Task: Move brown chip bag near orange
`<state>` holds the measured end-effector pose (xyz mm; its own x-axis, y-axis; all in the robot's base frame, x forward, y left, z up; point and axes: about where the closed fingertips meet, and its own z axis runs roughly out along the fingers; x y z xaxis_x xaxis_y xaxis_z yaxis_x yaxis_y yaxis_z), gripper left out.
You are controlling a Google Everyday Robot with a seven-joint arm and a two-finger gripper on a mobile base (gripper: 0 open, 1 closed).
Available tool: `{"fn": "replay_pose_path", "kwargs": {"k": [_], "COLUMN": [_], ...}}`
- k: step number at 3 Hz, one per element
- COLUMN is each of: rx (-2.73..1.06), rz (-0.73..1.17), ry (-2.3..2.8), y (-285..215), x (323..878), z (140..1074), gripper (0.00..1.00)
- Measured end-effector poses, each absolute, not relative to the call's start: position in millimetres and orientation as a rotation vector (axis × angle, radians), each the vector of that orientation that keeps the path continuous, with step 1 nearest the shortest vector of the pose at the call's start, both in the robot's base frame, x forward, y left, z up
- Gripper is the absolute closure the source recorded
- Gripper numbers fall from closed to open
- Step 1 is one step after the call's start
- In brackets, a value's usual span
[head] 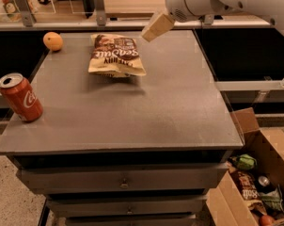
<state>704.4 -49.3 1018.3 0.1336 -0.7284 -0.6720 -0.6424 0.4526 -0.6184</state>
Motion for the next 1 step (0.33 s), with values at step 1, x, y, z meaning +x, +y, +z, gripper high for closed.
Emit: {"fn": "replay_pose_path", "kwargs": {"k": [1], "rx": [-1.239], "rz": [-0.094], "ry": [1.56], "y": [-49.2], "x": [704.4], "z": [1018.3], "gripper": [0.0]}}
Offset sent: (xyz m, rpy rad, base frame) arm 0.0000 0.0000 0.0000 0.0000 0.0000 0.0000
